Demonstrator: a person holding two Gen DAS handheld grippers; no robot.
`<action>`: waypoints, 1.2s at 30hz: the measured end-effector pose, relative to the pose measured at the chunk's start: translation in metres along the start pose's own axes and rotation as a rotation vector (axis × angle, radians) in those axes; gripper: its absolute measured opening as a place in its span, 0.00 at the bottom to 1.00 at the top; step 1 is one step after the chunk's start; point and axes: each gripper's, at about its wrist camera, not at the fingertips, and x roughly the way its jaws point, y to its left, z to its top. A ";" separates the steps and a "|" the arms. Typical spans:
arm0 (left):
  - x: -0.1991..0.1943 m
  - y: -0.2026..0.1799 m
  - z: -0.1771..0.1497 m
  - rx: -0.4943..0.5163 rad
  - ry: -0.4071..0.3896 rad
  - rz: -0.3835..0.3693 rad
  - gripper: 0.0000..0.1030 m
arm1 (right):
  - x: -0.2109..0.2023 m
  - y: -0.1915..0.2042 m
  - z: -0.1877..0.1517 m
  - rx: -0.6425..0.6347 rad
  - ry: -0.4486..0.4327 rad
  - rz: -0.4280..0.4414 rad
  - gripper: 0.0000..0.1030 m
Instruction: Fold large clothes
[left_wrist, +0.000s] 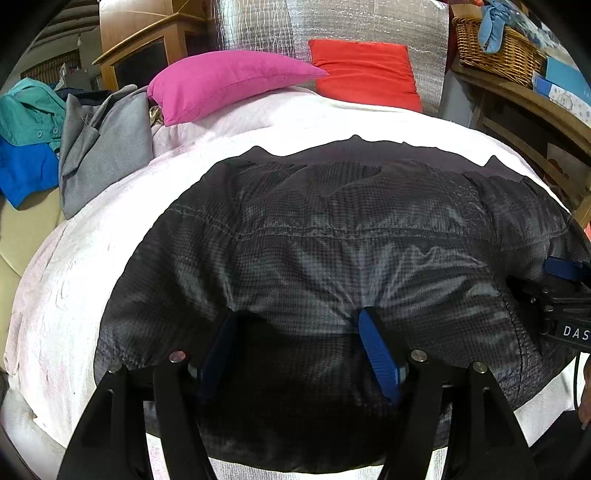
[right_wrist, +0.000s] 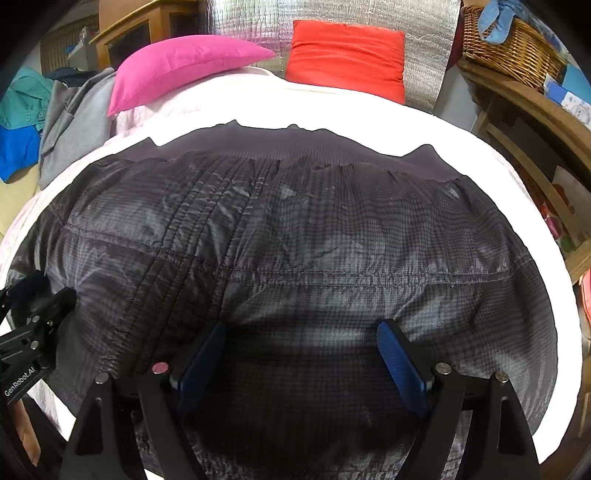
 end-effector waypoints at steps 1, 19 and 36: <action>0.000 0.000 0.000 0.000 0.002 -0.001 0.68 | 0.000 0.000 0.000 0.000 0.000 0.000 0.84; -0.022 0.102 0.005 -0.232 0.070 -0.032 0.68 | -0.033 -0.102 -0.040 0.156 -0.022 0.099 0.84; -0.045 0.100 0.035 -0.284 0.025 -0.087 0.74 | -0.049 -0.149 -0.016 0.329 -0.089 0.296 0.89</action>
